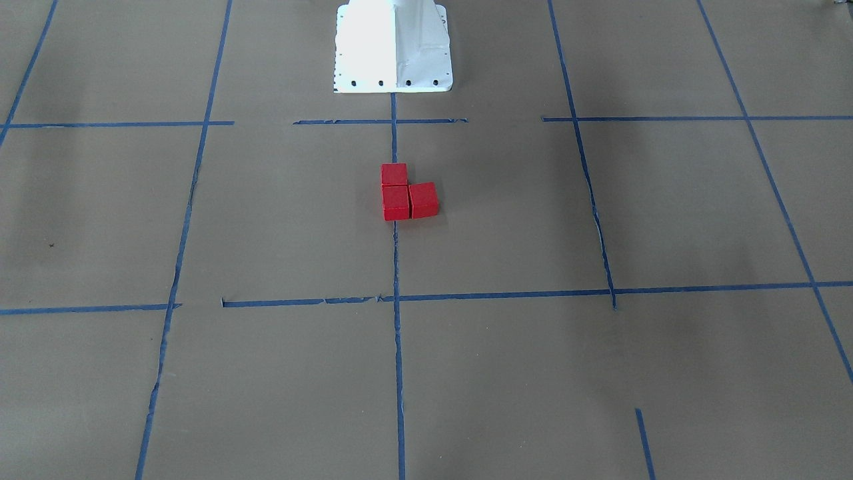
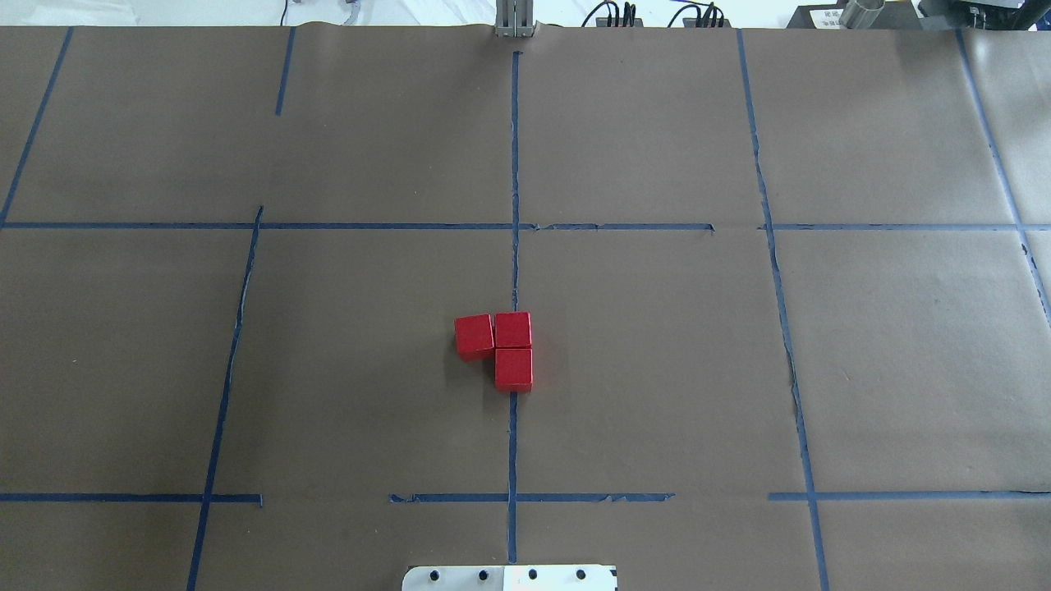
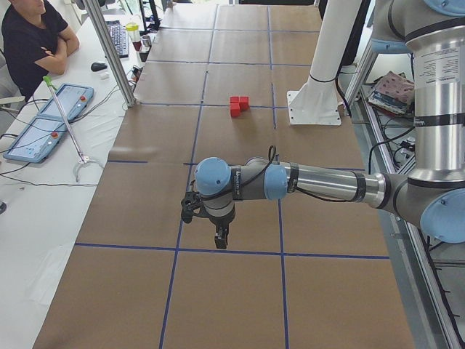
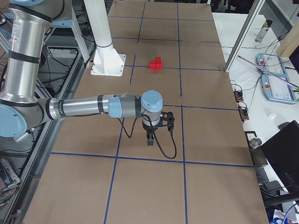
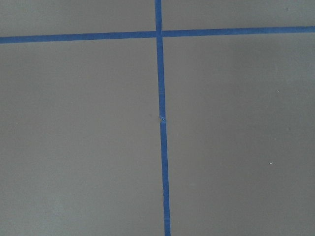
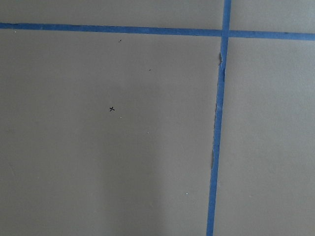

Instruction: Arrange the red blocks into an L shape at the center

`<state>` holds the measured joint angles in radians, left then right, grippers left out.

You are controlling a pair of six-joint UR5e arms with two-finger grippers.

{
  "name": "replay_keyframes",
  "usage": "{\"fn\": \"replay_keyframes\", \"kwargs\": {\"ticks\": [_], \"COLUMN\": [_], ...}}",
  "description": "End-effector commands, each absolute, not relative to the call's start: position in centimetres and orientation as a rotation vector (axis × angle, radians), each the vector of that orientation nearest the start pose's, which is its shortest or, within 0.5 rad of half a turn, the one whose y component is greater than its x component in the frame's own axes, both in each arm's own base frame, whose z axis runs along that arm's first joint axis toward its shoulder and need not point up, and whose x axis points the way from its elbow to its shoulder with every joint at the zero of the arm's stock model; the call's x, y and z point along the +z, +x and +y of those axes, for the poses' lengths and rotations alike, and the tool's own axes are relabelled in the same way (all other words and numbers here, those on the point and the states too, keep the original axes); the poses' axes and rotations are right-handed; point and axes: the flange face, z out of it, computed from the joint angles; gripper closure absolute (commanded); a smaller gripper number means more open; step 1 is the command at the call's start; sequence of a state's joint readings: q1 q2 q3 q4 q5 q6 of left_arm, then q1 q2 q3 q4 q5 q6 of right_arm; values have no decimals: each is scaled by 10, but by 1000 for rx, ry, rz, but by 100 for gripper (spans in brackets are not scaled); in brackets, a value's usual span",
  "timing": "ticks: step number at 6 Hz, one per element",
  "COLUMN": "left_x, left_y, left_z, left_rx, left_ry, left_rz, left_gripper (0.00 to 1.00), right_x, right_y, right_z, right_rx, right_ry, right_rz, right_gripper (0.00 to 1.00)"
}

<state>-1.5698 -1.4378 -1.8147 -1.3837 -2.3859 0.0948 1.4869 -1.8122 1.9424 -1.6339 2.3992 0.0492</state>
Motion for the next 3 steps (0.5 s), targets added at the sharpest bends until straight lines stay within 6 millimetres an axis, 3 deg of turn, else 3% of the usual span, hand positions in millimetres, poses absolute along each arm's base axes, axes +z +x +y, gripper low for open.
{"fn": "replay_keyframes", "kwargs": {"ticks": [1,3], "left_x": [632,624], "left_y": [-62,-62], "left_z": [-431,-439], "left_rx": [52,56], "left_ry": [-61,-44], "left_rz": [795,796], "left_gripper": [0,0], "right_x": [582,583], "right_y": [28,27], "right_z": [-389,-388], "right_rx": [-60,-59], "right_ry": [10,6], "right_rz": [-831,-829], "right_gripper": [0,0]}}
